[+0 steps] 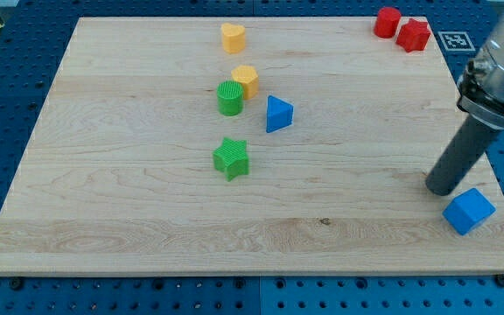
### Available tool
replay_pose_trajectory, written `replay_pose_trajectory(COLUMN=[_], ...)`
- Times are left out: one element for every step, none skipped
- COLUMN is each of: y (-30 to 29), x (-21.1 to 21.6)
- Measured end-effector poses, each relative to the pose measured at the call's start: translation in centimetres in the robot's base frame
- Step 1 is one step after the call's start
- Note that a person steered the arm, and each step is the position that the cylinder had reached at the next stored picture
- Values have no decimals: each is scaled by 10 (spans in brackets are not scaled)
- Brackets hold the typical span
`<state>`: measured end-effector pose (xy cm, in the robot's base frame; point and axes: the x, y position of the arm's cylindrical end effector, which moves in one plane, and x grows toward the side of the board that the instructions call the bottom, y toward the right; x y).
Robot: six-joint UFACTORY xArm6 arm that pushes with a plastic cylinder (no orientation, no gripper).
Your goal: Push the blue triangle closer to the blue cube
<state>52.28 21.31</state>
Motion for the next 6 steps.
replay_pose_trajectory(y=[-38, -102, -172, -234, -232, -227], x=[-16, -29, -54, -84, -90, -109])
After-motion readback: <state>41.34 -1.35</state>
